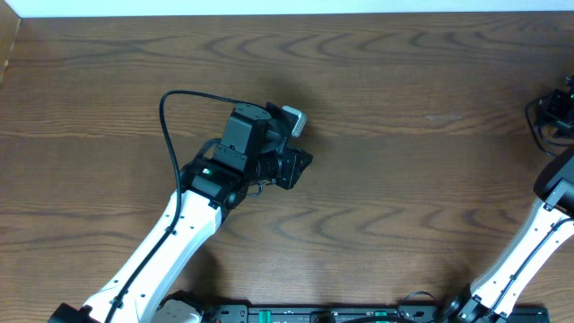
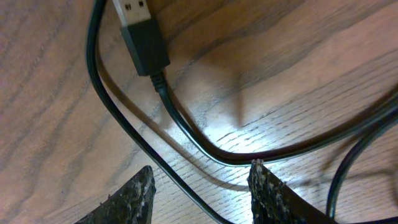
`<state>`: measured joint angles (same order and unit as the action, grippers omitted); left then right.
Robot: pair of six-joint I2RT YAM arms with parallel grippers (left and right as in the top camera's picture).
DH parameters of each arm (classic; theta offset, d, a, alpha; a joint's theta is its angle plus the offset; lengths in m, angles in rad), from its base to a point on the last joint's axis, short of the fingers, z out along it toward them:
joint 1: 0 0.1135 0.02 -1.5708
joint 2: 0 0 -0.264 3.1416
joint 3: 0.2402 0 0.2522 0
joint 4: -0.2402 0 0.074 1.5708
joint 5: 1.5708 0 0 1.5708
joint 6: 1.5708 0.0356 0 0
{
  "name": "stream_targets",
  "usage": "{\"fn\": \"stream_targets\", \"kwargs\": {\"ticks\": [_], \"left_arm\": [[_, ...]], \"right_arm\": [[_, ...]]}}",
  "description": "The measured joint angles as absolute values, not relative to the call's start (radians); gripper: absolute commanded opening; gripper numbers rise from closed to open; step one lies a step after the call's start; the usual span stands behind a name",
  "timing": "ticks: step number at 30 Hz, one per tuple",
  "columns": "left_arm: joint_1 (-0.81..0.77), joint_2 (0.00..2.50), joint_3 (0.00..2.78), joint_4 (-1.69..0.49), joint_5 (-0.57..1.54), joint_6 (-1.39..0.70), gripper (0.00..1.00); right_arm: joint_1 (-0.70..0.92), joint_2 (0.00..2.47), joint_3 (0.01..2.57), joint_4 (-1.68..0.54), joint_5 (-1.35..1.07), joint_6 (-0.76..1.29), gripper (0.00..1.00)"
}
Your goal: Untangle cables
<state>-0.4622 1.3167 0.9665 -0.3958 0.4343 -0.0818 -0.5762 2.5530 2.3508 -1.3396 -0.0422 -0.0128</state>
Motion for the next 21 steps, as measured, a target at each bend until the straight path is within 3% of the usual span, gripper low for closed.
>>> {"fn": "stream_targets", "kwargs": {"ticks": [21], "left_arm": [[-0.462,1.317,0.966,-0.361,0.435,-0.082,0.35]], "right_arm": [[-0.568,2.553,2.280,-1.278,0.134,-0.003,0.47]]}}
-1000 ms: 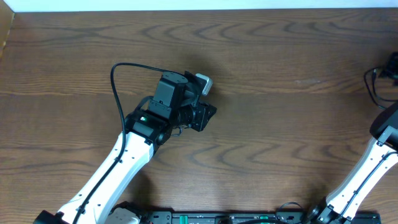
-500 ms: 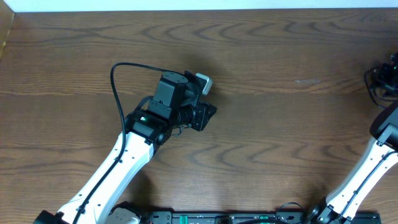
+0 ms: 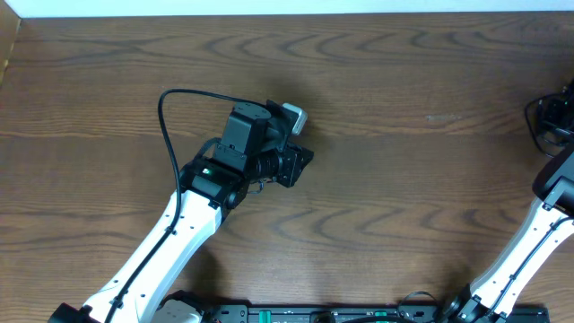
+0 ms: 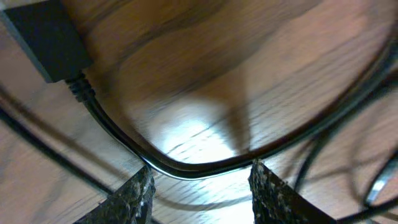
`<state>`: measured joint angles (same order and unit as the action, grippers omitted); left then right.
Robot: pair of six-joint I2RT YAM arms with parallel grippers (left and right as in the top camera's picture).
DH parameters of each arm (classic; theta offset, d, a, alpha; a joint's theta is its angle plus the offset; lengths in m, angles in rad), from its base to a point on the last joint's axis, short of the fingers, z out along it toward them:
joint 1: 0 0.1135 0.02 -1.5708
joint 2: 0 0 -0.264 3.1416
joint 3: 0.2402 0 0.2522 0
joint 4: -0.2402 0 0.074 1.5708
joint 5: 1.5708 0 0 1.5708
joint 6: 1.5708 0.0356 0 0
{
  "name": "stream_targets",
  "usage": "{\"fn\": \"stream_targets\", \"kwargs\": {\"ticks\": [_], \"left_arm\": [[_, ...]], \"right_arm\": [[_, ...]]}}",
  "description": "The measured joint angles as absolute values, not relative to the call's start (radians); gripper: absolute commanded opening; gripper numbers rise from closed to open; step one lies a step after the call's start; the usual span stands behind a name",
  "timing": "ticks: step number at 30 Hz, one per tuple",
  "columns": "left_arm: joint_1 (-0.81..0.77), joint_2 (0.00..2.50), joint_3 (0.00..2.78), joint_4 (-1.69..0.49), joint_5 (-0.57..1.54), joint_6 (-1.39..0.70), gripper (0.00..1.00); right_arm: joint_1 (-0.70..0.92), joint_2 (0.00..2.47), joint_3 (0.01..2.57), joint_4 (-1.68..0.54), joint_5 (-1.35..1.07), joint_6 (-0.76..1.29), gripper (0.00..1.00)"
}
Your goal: Untangle cables
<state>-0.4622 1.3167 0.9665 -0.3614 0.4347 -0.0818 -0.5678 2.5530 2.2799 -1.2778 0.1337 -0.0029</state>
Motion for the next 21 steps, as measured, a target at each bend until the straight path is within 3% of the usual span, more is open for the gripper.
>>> {"fn": "stream_targets", "kwargs": {"ticks": [11,21], "left_arm": [[-0.462,1.317,0.966,-0.359,0.434,-0.081,0.35],[-0.462,1.317,0.966,-0.358,0.435,-0.081,0.35]], "right_arm": [[-0.582,2.553,2.278,-1.154,0.255,0.022,0.56],[-0.720,2.553,2.277,-1.115,0.289,0.026,0.57]]}}
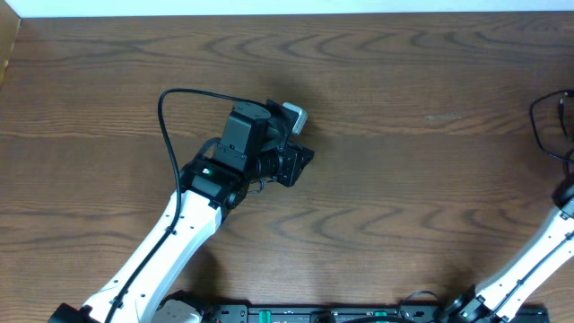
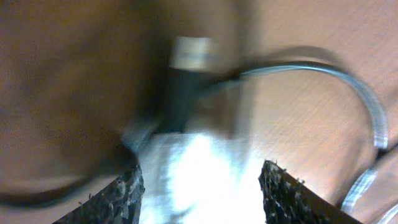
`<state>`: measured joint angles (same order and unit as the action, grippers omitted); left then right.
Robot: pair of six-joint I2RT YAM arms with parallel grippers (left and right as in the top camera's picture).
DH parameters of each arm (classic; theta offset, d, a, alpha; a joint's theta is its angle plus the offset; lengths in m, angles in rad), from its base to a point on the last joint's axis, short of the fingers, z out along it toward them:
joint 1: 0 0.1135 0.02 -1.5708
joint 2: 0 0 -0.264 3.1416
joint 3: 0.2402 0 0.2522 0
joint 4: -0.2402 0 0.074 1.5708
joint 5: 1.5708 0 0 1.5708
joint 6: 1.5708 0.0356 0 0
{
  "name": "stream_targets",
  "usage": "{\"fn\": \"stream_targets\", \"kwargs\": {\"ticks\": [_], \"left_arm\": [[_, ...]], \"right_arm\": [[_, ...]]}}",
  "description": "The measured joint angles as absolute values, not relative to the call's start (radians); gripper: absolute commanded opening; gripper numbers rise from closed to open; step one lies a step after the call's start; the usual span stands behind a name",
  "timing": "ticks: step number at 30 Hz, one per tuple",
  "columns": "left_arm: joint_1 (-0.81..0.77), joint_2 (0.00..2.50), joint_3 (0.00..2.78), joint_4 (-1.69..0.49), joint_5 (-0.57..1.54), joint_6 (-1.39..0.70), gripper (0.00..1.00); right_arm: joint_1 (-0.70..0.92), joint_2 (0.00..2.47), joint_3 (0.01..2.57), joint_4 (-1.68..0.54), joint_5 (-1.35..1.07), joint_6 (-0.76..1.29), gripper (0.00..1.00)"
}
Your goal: Untangle cables
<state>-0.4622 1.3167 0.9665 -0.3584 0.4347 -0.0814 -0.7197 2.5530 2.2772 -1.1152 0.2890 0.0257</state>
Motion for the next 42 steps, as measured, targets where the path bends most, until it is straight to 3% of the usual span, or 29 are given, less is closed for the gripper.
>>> {"fn": "stream_targets", "kwargs": {"ticks": [8,13,31,42], "left_arm": [[-0.462,1.317,0.966,-0.358,0.435,-0.081,0.35],[-0.462,1.317,0.966,-0.358,0.435,-0.082,0.35],[-0.462,1.317,0.966,-0.359,0.435,-0.082,0.36],[-0.462,1.317,0.966,-0.358,0.435,-0.082,0.40]], "right_arm": [[-0.879,2.553,2.277,-1.124,0.289,0.018,0.57],[-0.899,2.553,2.277,-1.124,0.262,0.018,0.58],[-0.736,2.504,2.365,-1.135,0.071,0.048,0.62],[-0.633,2.265,2.381,-1.346,0.212,0.344,0.64]]}}
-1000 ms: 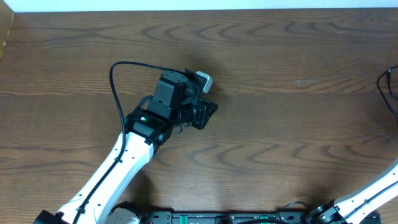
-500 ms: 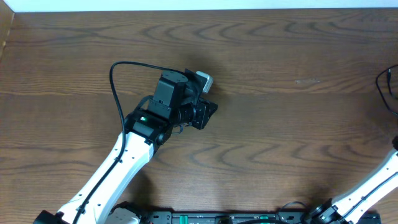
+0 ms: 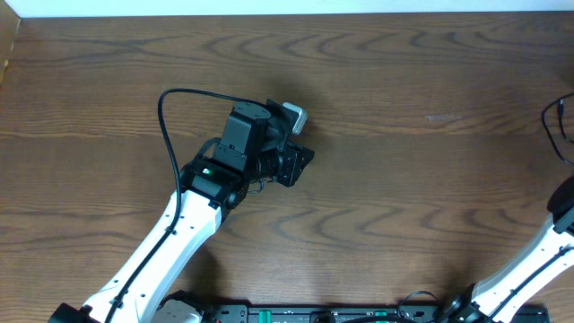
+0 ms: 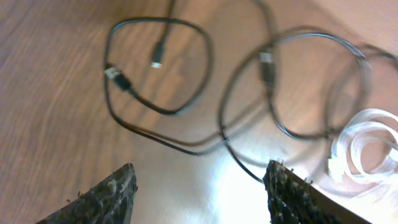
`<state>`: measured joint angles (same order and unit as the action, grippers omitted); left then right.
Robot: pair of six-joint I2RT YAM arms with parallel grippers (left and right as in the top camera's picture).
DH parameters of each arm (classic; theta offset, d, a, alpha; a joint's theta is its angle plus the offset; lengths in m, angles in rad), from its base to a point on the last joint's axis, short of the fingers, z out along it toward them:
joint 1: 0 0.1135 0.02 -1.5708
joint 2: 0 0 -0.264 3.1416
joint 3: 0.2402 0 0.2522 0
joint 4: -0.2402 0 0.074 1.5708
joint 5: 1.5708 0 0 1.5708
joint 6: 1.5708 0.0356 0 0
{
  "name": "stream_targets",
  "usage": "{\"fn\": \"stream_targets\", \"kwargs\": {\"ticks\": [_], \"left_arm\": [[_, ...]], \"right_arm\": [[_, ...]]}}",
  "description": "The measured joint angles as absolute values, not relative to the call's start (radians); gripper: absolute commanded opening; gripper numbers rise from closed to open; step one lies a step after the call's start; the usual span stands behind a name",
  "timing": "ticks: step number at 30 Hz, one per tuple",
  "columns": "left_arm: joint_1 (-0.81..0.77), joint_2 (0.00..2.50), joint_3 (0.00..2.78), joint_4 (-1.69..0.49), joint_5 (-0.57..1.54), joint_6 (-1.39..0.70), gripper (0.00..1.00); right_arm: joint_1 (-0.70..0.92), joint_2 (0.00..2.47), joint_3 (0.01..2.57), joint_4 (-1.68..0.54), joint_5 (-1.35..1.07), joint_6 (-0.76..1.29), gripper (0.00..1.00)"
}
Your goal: Untangle cables
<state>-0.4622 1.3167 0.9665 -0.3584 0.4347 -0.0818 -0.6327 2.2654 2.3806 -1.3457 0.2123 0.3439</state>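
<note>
Several black cables lie in overlapping loops on the wooden table in the right wrist view. One black loop (image 4: 155, 68) ends in a USB plug (image 4: 118, 74). A second black loop (image 4: 292, 81) crosses it. A coiled white cable (image 4: 360, 149) lies at the right. My right gripper (image 4: 199, 190) hangs high above them, open and empty. In the overhead view only a bit of black cable (image 3: 551, 121) shows at the right edge, and the right gripper is out of frame. My left gripper (image 3: 296, 164) hovers mid-table, far from the cables; its jaws are not readable.
The left arm (image 3: 179, 233) reaches in from the bottom left, with its own black lead (image 3: 166, 117) arching beside it. The right arm (image 3: 547, 242) comes up along the right edge. The table's right edge runs close to the cable pile.
My right gripper was low over a blurred USB plug; now it is much higher with the whole pile in view, still open. The overhead view shows less of the cable loop. Left arm unchanged.
My right gripper stood open close above a black cable beside its USB plug. Then its fingers were astride that cable. Then the view was blurred near the plug. Now it is high and empty, and the cables lie on the table. The left arm never moved.
</note>
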Motion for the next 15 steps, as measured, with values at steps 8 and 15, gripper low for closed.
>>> {"fn": "stream_targets", "kwargs": {"ticks": [8,15], "left_arm": [[-0.455,1.317,0.966,-0.356,0.434,-0.082,0.42],[-0.344,1.317,0.966,-0.355,0.399,-0.083,0.44]], "right_arm": [[-0.628,2.156,2.383,-1.501,0.310,0.482,0.61],[-0.577,2.051,2.383,-1.538,0.196,0.419,0.58]]}}
